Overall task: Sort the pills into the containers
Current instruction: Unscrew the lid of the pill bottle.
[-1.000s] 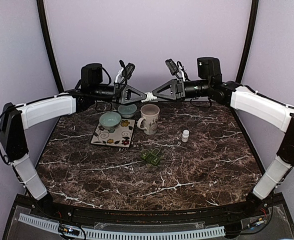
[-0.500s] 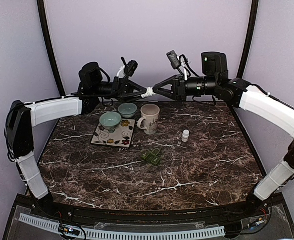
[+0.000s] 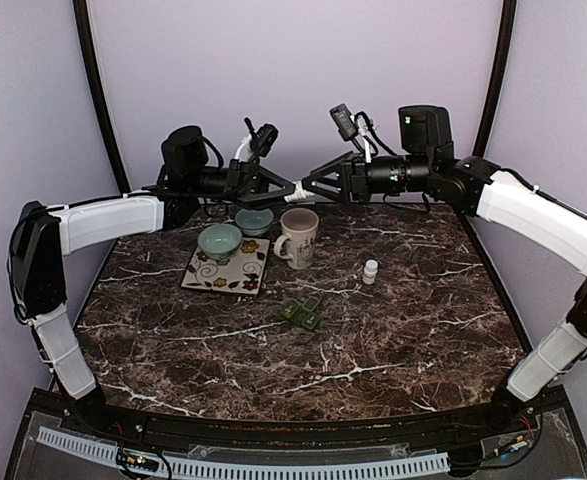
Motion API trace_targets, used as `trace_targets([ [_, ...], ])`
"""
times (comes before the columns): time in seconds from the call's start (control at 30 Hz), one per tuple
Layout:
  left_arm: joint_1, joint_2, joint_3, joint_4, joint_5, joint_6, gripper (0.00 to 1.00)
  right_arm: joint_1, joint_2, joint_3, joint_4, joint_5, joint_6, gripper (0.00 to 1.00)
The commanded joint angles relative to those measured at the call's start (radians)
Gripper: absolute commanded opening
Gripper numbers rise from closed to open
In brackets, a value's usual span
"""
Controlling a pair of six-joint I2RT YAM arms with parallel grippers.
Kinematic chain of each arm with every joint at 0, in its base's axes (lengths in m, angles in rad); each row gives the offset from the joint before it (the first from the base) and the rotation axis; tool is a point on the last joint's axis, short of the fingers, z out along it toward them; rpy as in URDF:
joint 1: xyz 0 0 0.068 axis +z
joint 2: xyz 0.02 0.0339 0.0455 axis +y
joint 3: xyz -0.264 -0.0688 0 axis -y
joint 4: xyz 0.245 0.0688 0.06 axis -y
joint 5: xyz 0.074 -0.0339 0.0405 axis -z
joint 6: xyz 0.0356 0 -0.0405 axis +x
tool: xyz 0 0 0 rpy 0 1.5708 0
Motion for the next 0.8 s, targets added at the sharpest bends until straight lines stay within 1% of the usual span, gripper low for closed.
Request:
trace_targets([
  [0.0,-0.007,-0.063,-0.002,-0.043,-0.001,0.088,0.00,0.003,-0.003,0.014,0.026,0.006,0.027,0.54],
  [0.1,-0.006,-0.067,0.003,-0.092,-0.019,0.140,0.00,-0.002,-0.013,0.002,0.047,0.006,0.050,0.58],
  [0.2,-0.003,-0.080,0.005,-0.148,-0.050,0.201,0.00,-0.017,-0.018,-0.005,0.067,-0.009,0.098,0.58],
  [0.3,0.001,-0.096,0.005,-0.194,-0.082,0.259,0.00,-0.051,-0.020,-0.026,0.116,-0.050,0.204,0.58],
  [0.5,0.001,-0.132,0.025,-0.324,-0.167,0.417,0.00,-0.125,-0.005,-0.051,0.181,-0.112,0.469,0.59],
  [0.63,-0.003,-0.144,0.037,-0.397,-0.223,0.508,0.00,-0.152,0.024,-0.050,0.170,-0.145,0.619,0.59],
  [0.77,-0.016,-0.155,0.056,-0.501,-0.296,0.635,0.00,-0.157,0.050,-0.055,0.154,-0.188,0.718,0.58],
])
